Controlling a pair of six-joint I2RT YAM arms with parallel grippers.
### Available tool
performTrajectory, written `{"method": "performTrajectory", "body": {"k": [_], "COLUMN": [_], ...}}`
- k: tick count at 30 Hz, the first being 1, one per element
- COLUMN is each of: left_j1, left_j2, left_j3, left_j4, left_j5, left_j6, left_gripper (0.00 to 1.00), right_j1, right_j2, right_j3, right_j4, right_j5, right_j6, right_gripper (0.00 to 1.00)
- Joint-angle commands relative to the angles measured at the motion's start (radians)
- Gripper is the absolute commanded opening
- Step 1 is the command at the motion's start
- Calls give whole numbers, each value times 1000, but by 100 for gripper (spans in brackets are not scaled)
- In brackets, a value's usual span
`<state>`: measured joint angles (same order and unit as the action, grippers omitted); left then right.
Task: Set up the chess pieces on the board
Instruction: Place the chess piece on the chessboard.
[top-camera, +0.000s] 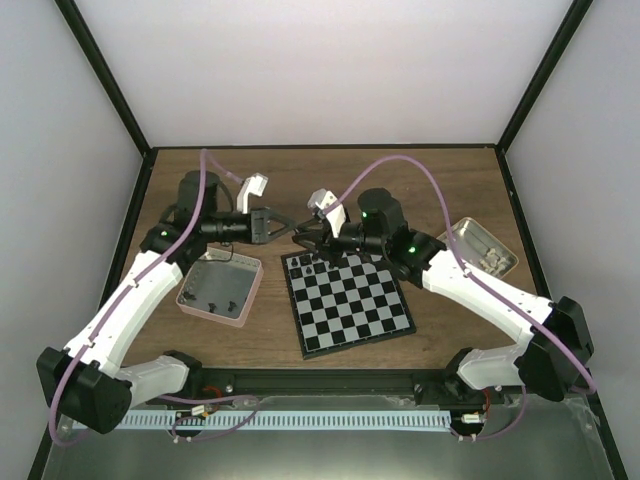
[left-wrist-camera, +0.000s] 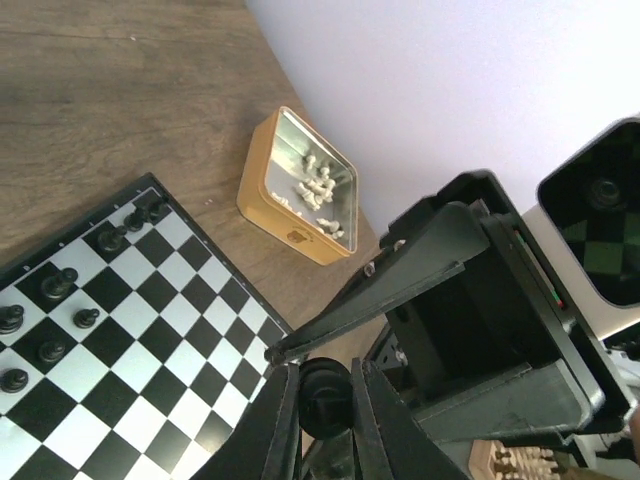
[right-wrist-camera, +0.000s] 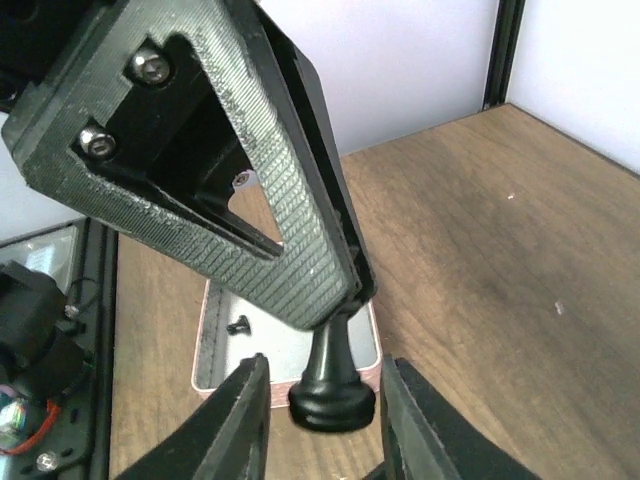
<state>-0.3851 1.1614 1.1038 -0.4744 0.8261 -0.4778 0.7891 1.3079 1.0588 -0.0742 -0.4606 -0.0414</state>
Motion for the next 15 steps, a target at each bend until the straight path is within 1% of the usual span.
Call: {"method": "performTrajectory", "body": {"k": [1,2,4,6,9,11,15], "left_j1": [3,2,0,-3,-26,-58,-138], "left_j2": [2,4,8,20,44,65,121], "left_j3": [-5,-5,-4,-4,-3,-3,-1], "left_j4": [26,23,15,8,5,15,62], "left_j5": [-56,-94,-164,-236,-353,-423,-564], "left_j6": [29,35,54,72,93,108,122], "left_gripper": [4,4,4,4,4,4,4], "right_j1": [7,7,7,7,3,-11,-74], "right_j2": [-9,-14,-36,-71,-131,-163,-192], "right_j3": [-3,-9,-40,-99,-177,-222,-273], "right_j4": [-45,-51,-47,-30,-17,-24,-106], "right_j5": [25,36,52,97,189,248,375], "right_j6": [41,60,92,138,214,293,492], "right_gripper": [45,52,61,67,70,70,68]}}
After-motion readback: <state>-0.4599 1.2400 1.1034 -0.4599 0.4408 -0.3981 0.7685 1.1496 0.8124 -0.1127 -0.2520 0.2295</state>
